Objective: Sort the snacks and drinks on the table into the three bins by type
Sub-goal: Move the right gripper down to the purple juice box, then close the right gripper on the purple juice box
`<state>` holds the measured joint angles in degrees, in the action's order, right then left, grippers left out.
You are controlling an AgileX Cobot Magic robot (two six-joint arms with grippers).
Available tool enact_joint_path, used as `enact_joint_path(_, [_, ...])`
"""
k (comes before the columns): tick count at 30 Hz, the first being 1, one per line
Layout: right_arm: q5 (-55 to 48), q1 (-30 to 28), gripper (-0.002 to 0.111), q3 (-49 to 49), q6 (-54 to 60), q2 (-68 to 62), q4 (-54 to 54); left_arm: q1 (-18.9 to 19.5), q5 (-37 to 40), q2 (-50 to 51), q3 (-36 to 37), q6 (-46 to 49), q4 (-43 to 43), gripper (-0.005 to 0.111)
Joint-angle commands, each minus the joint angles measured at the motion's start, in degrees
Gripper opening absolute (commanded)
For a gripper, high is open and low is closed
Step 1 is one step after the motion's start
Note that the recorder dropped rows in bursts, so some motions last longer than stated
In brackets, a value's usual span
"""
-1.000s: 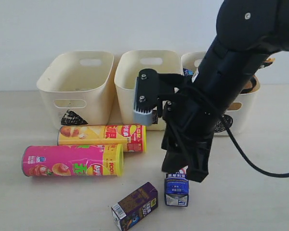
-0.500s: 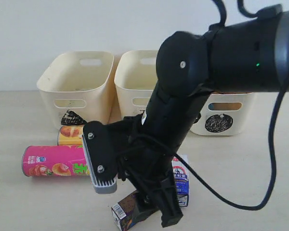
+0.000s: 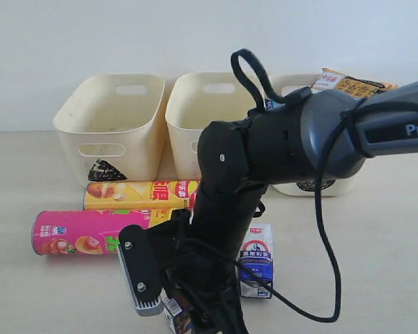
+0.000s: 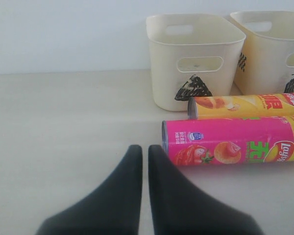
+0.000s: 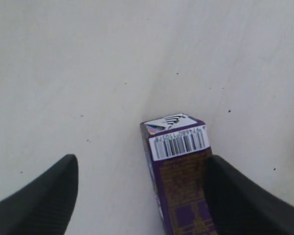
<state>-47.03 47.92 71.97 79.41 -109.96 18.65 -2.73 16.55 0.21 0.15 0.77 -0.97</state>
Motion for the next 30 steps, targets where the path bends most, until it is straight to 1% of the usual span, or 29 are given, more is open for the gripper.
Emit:
enact_joint_path(1, [3.55, 0.03, 0.065, -0.03, 0.79, -1.52, -1.16, 0.22, -0.2, -0.21, -0.15, 0.12, 0.08, 0.004])
enact_joint_path(4, [4.35, 0.03, 0.065, -0.03, 0.79, -2.27, -3.74, 0.22, -0.2, -0.21, -0.15, 0.12, 0.08, 0.004])
enact_joint_path(13, [5.0, 0.03, 0.065, -0.03, 0.58, -2.72, -4.75, 0.22, -0.2, -0.21, -0.15, 0.12, 0.08, 0.004])
enact_joint_path(19, [5.24, 0.03, 0.065, -0.03, -0.02, -2.72, -11.87, 0.22, -0.2, -0.21, -0.15, 0.12, 0.08, 0.004])
enact_joint_path(30, [7.83, 0.03, 0.065, -0.03, -0.02, -2.72, -11.98, 0.22, -0.2, -0.21, -0.15, 0.12, 0.08, 0.004])
